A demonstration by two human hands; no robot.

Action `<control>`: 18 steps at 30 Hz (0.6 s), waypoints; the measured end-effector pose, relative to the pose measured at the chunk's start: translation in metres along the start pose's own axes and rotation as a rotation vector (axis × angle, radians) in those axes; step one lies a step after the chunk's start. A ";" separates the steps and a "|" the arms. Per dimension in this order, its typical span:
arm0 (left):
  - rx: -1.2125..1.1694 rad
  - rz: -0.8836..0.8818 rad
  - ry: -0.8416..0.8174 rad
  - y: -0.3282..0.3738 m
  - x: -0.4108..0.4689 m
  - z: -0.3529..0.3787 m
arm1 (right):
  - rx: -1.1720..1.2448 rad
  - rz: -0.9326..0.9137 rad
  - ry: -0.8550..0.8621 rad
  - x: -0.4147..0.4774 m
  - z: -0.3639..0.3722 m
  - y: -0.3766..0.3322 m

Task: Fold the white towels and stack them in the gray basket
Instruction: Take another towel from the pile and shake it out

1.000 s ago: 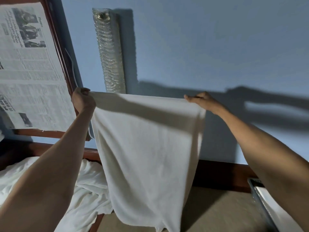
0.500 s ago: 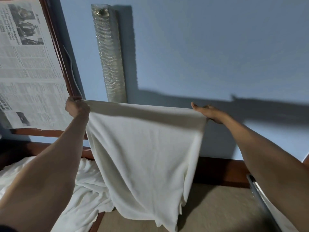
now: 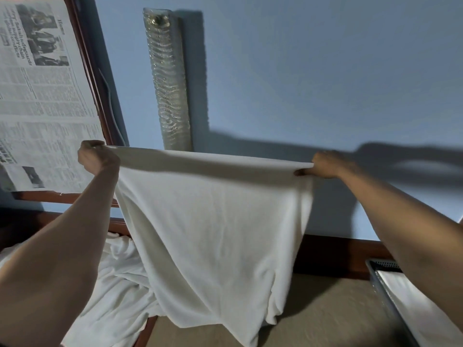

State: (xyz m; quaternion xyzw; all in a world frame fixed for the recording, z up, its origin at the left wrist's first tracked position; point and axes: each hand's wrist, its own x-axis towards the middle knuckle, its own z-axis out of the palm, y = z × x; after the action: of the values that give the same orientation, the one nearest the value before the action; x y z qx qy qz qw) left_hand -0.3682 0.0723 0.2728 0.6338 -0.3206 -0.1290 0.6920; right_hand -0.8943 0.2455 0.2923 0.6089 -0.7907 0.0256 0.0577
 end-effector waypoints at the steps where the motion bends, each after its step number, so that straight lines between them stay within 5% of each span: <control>1: 0.001 0.000 0.001 0.002 0.002 -0.002 | -0.031 0.016 0.000 -0.001 -0.005 -0.003; 11: 0.116 0.168 -0.045 0.018 0.001 -0.028 | -0.256 0.233 0.045 -0.009 -0.028 -0.018; 18: 0.249 0.201 -0.064 0.037 -0.024 -0.047 | -0.022 0.300 0.365 -0.040 -0.035 -0.004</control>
State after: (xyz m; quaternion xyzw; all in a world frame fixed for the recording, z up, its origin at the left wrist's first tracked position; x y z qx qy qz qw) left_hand -0.3665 0.1303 0.3021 0.6748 -0.4177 -0.0385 0.6072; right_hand -0.8784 0.2863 0.3220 0.4693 -0.8489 0.1349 0.2021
